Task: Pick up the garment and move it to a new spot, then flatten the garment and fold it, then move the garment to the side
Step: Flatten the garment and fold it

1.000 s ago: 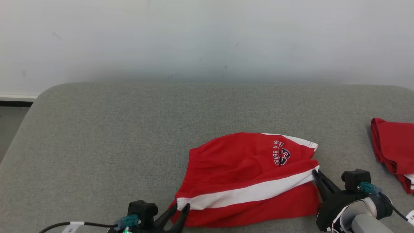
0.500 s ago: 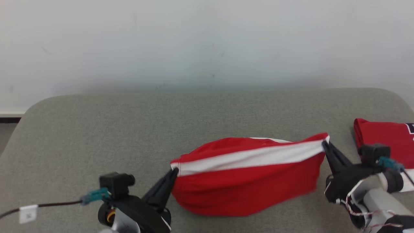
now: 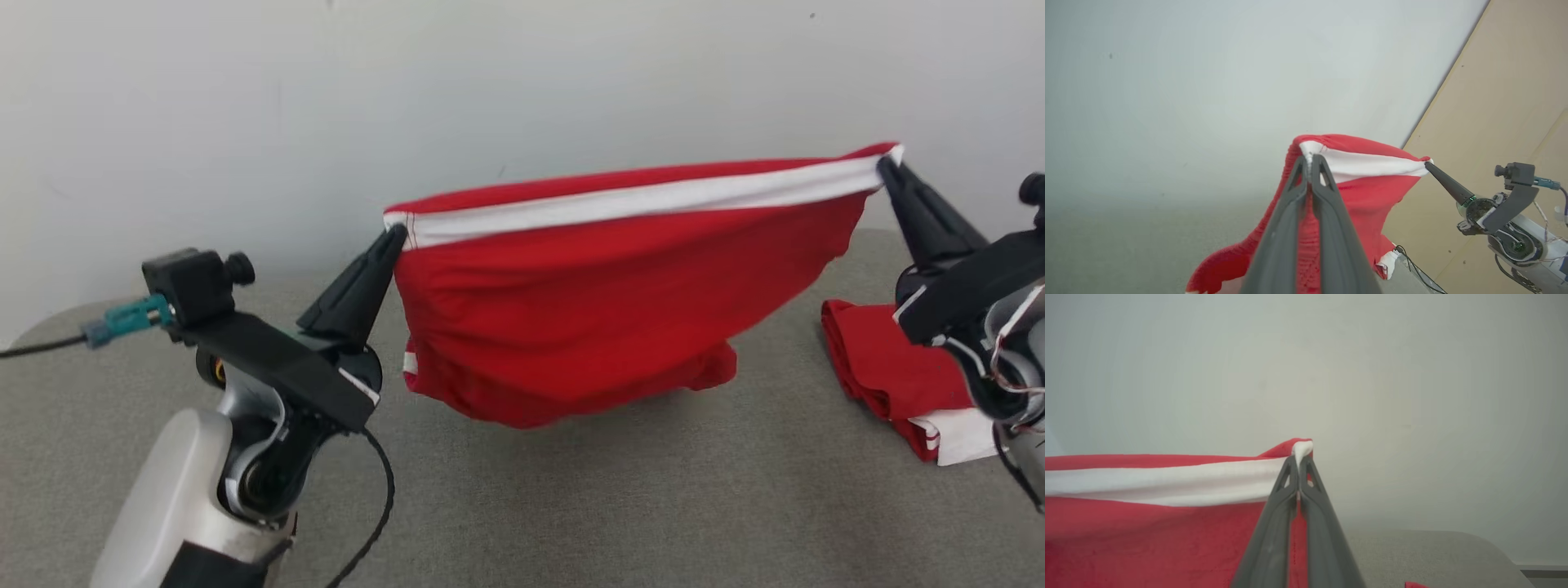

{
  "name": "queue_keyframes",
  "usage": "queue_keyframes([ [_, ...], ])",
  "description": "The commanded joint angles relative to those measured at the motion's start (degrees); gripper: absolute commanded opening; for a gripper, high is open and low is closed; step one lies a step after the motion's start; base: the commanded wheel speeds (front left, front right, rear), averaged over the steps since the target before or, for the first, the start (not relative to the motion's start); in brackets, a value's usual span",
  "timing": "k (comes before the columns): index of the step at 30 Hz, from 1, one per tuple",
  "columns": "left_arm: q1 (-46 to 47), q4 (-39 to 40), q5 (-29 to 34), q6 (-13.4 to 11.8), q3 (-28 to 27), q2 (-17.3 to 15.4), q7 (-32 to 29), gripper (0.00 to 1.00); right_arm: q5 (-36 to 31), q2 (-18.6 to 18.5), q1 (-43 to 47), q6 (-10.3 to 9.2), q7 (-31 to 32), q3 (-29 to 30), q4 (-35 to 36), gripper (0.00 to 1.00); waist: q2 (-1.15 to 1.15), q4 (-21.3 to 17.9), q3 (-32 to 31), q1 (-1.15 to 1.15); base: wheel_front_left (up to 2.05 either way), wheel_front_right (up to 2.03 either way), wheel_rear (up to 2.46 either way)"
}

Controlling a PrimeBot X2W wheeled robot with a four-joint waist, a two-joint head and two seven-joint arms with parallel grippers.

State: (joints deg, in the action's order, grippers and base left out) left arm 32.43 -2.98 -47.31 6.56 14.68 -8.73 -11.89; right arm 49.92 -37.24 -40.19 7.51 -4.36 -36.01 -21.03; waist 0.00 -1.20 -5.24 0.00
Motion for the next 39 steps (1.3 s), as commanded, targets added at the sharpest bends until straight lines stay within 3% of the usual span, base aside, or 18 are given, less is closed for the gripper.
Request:
queue_keyframes([
  [1,2.4,0.4,-1.1,0.3,-0.5,-0.6,-0.5,0.00,0.3,-1.5,-1.7,-0.05,0.4,0.7,1.1,0.00,0.00,-1.0,-1.1,0.00,0.00,0.00,0.00],
  [16,14.3,-0.1,-7.9,0.0,-2.1,-1.8,-6.9,0.00,0.4,-5.5,-8.3,-0.05,5.3,6.3,9.2,0.00,0.00,-3.5,-3.9,0.00,0.00,0.00,0.00],
  [25,16.2,-2.9,-12.0,-3.4,-2.2,-2.4,-13.8,0.00,3.5,-1.0,-10.3,-0.05,10.4,4.1,7.6,0.00,0.00,-5.1,-0.6,0.00,0.00,0.00,0.00],
  [31,24.0,-10.9,-10.2,-4.3,-0.7,-2.5,-16.2,0.00,7.2,4.4,-18.0,-0.02,17.1,0.4,-0.7,0.00,0.00,-5.2,7.5,0.00,0.00,0.00,0.00],
  [35,35.2,-16.3,-5.8,-3.3,0.8,-3.8,-15.3,0.00,5.4,7.1,-28.8,-0.02,19.3,-0.2,-7.2,0.00,0.00,-4.4,19.1,0.00,0.00,0.00,0.00],
  [39,47.8,-22.7,0.2,-1.2,2.2,-5.2,-9.6,0.00,0.8,11.3,-41.5,-0.02,15.9,0.4,-15.0,0.00,0.00,-4.7,31.2,0.00,0.00,0.00,0.00],
])
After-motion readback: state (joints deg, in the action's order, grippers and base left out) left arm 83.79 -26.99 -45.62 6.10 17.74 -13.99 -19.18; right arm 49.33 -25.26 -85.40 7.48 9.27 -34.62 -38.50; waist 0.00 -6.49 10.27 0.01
